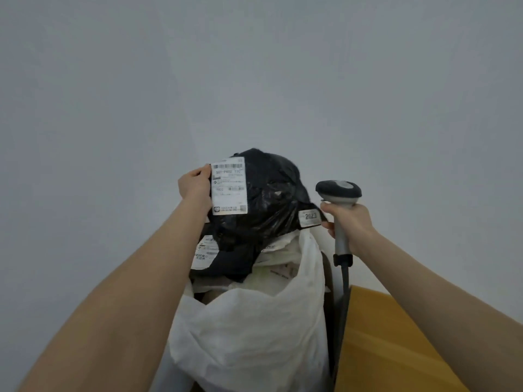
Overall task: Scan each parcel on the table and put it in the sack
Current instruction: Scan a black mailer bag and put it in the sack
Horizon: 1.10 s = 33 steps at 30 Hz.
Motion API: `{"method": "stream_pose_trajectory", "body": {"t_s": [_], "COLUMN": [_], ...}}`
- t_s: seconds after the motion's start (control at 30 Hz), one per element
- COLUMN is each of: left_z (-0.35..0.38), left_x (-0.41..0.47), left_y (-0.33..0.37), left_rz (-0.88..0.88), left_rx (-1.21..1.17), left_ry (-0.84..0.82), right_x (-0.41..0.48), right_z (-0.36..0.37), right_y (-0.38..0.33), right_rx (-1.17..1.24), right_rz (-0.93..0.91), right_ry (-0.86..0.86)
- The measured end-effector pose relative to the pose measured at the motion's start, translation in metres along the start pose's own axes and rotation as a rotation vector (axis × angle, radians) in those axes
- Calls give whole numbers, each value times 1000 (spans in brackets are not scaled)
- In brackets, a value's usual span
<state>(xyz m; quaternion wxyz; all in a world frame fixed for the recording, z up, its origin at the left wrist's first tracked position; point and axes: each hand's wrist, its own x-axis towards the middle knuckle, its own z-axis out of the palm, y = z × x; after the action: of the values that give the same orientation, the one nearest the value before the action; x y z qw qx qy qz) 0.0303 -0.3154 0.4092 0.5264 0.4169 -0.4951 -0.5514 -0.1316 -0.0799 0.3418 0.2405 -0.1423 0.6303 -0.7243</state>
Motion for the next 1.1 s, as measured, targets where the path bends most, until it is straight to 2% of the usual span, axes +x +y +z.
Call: {"method": "stream_pose_trajectory", "body": {"t_s": [0.13,0.17,0.2,0.27,0.33,0.37,0.43,0.53,0.6,0.7,0.73,0.8,0.9,1.1], "left_z": [-34,-42,-49,-58,-49,-39,-21,-11,-8,17,42,65,101,170], "left_x": [31,34,36,32,18,11,-5,-17,-16,-22,-44,-60,-108,-255], "left_y": [-49,-62,-77,-98,-105,-109,-120,-139,-138,-125,-125,-121,-126,-157], "left_rz": [-93,-108,-94,50,292,369,398,217,195,499,594,671,718,740], "left_rx": [281,439,698,1214,1374,1375,1403,1574,1571,1496,1423,1320,1229,1150], "left_ry": [87,45,-35,-183,-328,-421,-616,-816,-752,-592,-646,-684,-841,-1156], "right_x": [6,7,9,11,12,11,11,6,-4,-14,-27,-34,-54,-114], "right_z": [21,25,29,37,43,45,43,32,20,0,-26,-36,-68,-190], "right_y": [22,27,33,44,53,57,63,72,76,85,87,91,91,86], "right_rx": [-24,-38,-52,-74,-65,-60,-35,30,66,148,208,274,347,321], "right_rz": [60,76,88,121,152,161,184,237,273,362,360,399,399,300], "right_ry": [9,11,10,8,16,24,47,93,119,173,250,254,292,541]}}
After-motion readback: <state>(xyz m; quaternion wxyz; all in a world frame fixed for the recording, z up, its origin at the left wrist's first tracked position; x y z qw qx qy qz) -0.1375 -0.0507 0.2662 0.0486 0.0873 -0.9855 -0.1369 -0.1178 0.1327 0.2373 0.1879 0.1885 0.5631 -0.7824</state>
